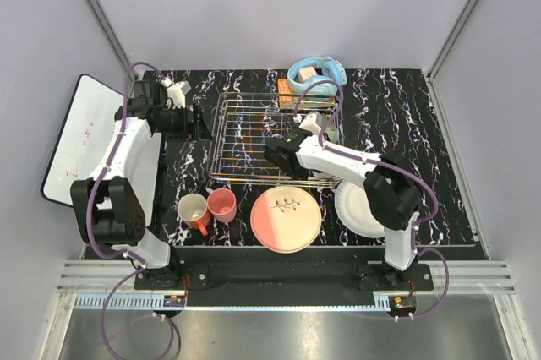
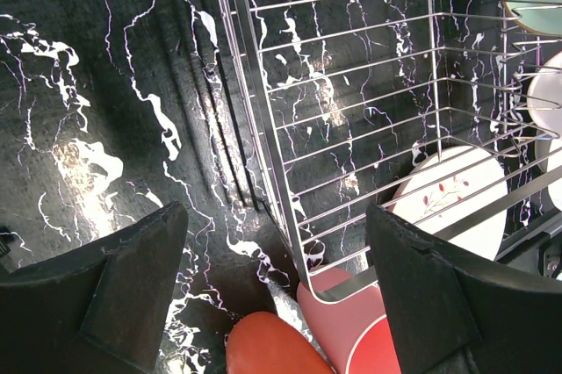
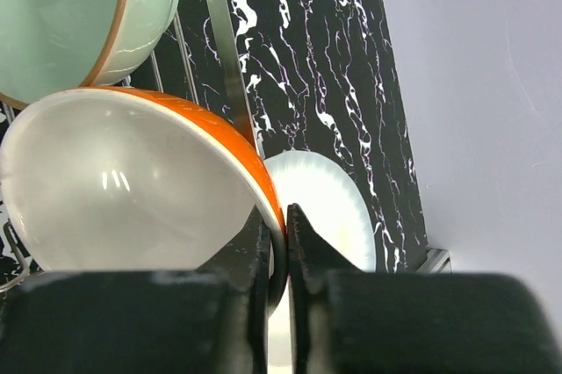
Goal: Load the mixed dishes into the dish rack
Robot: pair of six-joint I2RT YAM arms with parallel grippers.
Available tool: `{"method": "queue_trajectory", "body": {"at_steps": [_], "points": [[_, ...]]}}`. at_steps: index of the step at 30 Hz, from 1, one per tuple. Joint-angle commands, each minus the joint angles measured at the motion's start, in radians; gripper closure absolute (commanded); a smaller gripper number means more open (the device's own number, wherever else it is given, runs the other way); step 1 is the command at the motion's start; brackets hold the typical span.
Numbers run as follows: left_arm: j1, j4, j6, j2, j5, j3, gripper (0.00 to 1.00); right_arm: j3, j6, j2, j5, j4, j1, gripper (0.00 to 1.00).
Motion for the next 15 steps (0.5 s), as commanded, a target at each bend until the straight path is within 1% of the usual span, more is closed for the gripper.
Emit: {"method": "queue_trajectory", "body": {"at_steps": [1, 2, 3, 4, 5, 6, 9, 11, 12, 15], "points": [[0.003, 0.042, 0.019, -0.052, 0.003, -0.011, 0.14, 0.043, 0.06, 0.015, -0.016, -0.042, 0.018, 0.75], [0.003, 0.042, 0.023, -0.052, 0.002, -0.012, 0.14, 0.046, 0.055, 0.015, -0.018, -0.044, 0.017, 0.61], [0.003, 0.043, 0.023, -0.05, 0.0, -0.014, 0.14, 0.05, 0.054, 0.017, -0.016, -0.046, 0.017, 0.57], [0.003, 0.043, 0.023, -0.049, 0.0, -0.014, 0.14, 0.055, 0.05, 0.012, -0.015, -0.044, 0.018, 0.51], [0.003, 0.042, 0.024, -0.049, -0.001, -0.015, 0.14, 0.059, 0.047, 0.009, -0.012, -0.05, 0.017, 0.39], [0.003, 0.042, 0.023, -0.049, 0.0, -0.015, 0.15, 0.072, 0.043, 0.003, -0.012, -0.05, 0.017, 0.35], [0.003, 0.045, 0.024, -0.047, -0.005, -0.014, 0.14, 0.096, 0.029, -0.034, -0.005, -0.061, 0.017, 0.26], [0.003, 0.045, 0.023, -0.046, -0.005, -0.012, 0.14, 0.104, 0.017, -0.077, -0.012, -0.069, 0.017, 0.22], [0.003, 0.045, 0.024, -0.046, -0.006, -0.011, 0.14, 0.112, 0.017, -0.091, -0.013, -0.073, 0.018, 0.21], [0.003, 0.045, 0.023, -0.046, -0.006, -0.008, 0.14, 0.109, 0.034, -0.164, -0.024, -0.085, 0.017, 0.21]]}}
